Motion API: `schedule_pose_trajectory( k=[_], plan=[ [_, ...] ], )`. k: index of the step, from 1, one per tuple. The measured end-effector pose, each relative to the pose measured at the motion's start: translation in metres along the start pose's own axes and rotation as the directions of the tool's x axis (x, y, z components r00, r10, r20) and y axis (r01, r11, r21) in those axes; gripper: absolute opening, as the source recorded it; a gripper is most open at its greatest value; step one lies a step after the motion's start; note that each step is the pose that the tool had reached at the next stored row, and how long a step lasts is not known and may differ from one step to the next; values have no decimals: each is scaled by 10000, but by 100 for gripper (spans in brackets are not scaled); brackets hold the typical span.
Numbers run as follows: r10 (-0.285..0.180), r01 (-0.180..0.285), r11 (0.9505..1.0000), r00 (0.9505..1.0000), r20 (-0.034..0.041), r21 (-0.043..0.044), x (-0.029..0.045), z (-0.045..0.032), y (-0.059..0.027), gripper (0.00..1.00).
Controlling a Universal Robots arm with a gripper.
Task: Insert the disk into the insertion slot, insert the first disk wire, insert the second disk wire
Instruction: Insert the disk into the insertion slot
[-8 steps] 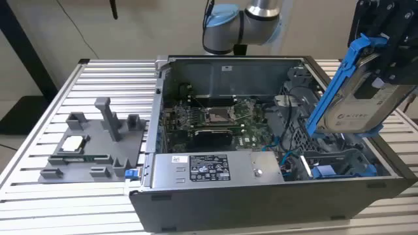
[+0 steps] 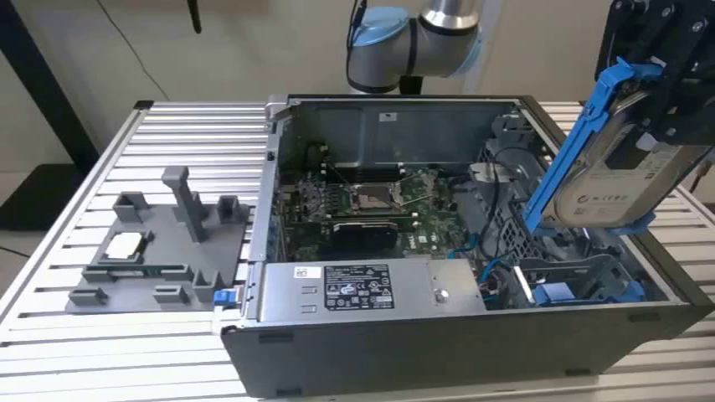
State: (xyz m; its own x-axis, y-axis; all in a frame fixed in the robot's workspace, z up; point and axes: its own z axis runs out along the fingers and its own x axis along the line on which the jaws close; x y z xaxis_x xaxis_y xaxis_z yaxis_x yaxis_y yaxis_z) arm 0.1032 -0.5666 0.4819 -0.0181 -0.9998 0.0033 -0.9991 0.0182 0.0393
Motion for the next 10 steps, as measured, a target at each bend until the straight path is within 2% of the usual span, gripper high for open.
schedule_pose_trajectory(
  k=[10],
  plan=[
    [0, 0, 10000, 10000, 1, 15, -1, 61, -46, 33]
  ],
)
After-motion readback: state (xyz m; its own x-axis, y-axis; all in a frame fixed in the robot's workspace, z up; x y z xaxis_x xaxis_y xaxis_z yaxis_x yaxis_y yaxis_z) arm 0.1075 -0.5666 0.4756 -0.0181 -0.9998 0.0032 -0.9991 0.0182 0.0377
